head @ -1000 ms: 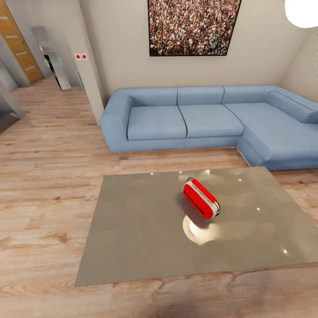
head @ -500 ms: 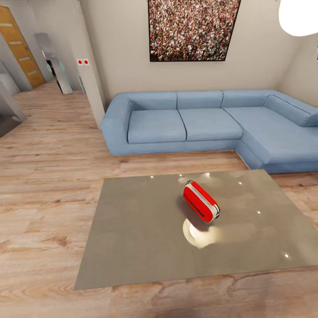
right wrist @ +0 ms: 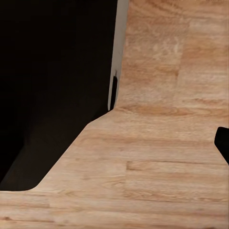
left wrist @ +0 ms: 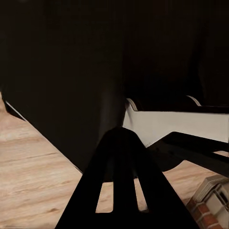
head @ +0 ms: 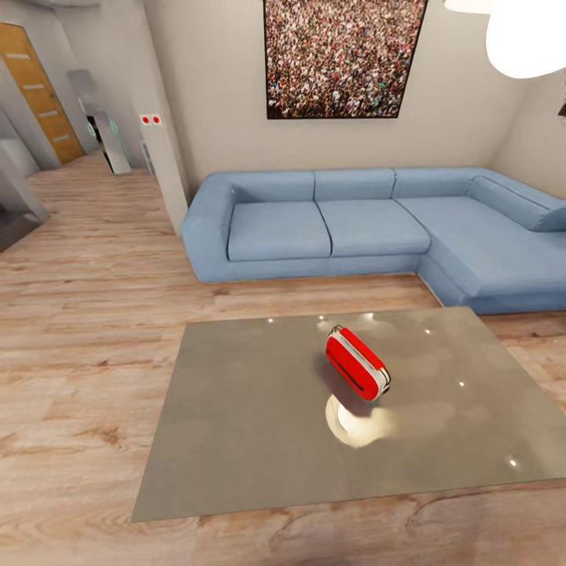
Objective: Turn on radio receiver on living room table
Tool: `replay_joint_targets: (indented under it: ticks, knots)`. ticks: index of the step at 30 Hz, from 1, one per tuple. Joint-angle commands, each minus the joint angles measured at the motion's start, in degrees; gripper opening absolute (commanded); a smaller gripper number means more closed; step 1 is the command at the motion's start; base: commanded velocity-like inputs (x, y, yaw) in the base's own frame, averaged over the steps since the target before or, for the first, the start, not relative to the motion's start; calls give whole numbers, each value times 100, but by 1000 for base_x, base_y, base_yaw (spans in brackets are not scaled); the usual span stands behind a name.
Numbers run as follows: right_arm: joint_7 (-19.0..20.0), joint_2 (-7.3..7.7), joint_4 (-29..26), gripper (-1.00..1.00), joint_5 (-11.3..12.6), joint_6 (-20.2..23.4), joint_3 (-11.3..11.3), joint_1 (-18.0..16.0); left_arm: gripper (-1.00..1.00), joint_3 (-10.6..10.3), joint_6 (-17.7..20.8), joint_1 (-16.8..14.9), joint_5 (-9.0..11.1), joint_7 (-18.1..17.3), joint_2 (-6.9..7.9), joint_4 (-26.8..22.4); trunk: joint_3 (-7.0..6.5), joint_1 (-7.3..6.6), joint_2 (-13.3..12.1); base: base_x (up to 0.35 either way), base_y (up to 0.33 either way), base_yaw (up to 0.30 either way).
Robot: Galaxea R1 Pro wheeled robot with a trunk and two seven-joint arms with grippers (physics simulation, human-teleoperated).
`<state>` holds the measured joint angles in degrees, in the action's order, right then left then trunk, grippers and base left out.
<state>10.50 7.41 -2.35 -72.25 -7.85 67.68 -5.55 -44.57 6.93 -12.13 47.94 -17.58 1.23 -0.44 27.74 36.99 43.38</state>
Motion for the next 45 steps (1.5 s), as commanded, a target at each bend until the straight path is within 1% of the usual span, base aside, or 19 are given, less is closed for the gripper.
replay_joint_targets:
  ticks: [1,4,7,13,27,34,36,38,39,42,45]
  knots:
    - [-11,-1,6,100,0,-2,0,1,-100,0,1,0,72,65,-1,0,-9,0,0,0,0,0]
    - [-24,-2,12,100,0,-11,0,1,-100,1,1,0,184,172,0,0,-37,0,0,0,0,0]
    - [-29,-6,14,100,0,-86,-1,18,-100,-1,-6,0,228,212,0,-5,-65,0,0,0,0,0]
    - [-34,-16,15,100,0,-193,-1,61,-100,-5,-11,0,233,219,0,-41,-120,0,0,0,0,0]
    - [-39,-11,15,100,8,-191,1,63,-100,-14,-59,0,232,224,17,-52,-248,0,0,0,0,0]
    - [-40,0,15,100,36,-181,8,63,-100,-8,-2,0,233,264,12,-45,-313,0,0,0,0,0]
    - [-54,-1,15,100,40,-171,8,63,-100,-8,0,0,237,405,15,-44,-331,0,0,0,0,0]
    - [-212,-14,15,100,49,-158,15,63,-100,-1,-11,0,241,766,9,-45,-349,0,0,0,0,0]
    - [-293,-24,15,100,47,-154,12,63,-100,-1,-13,0,241,851,6,-48,-359,0,0,0,0,0]
    - [-463,-56,15,100,43,-142,9,63,-100,0,-23,0,242,958,2,-50,-386,0,0,0,0,0]
    - [-559,-73,15,100,44,-133,8,63,-100,4,-36,0,247,993,6,-47,-414,0,0,0,0,0]
